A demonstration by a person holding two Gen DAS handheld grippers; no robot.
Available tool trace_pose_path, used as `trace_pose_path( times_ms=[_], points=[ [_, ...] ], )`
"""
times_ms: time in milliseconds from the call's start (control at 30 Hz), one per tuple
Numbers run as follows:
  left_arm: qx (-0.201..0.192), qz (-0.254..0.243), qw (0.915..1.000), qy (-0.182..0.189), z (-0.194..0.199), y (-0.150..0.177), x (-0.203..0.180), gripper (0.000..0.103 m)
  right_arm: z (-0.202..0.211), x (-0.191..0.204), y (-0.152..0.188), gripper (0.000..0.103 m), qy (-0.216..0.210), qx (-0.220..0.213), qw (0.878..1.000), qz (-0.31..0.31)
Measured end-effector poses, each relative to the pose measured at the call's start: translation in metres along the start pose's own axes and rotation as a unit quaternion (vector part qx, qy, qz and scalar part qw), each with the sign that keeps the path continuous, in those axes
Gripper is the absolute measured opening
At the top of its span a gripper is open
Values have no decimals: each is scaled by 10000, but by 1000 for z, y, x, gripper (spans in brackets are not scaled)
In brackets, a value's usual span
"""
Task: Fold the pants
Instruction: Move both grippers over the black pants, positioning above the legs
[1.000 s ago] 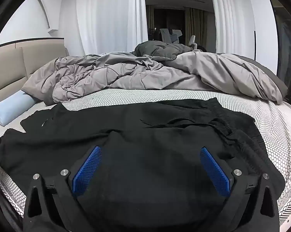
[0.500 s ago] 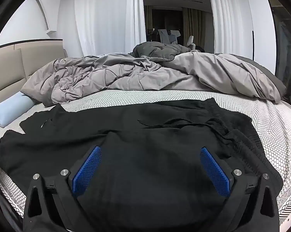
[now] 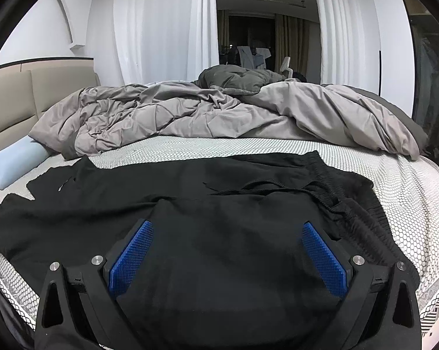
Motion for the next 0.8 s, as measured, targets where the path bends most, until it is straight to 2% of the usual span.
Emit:
trace_pose_path(
  times_ms=[233,333,467,700,800],
  points=[
    [139,-35,9999,-48,-4,-11,19,102,4,-20,-9,103,81,24,9999,58],
    [185,-85,9998,10,-4,-17,25,102,6,-34,-16,103,356,60,9992,187],
    [244,158,9996,47,-11,-26,38,102,9,-61,-28,103,583,71,9979,269],
    [276,523,9982,111,-28,-35,59,102,26,-115,-46,103,709,54,9974,-79],
    [501,565,9966,330,-44,-47,67,102,35,-132,-42,103,821,68,9964,-183]
  ],
)
Point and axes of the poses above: each gripper's, at about its wrist camera, not at the fingertips, and z roughly against the way its jaws point, x to its left, y to its underside, the point moved 6 cm from there along -z, roughly the way its jaws point, and after that the axes turned 15 degrees about x, right-handed, at the moved point
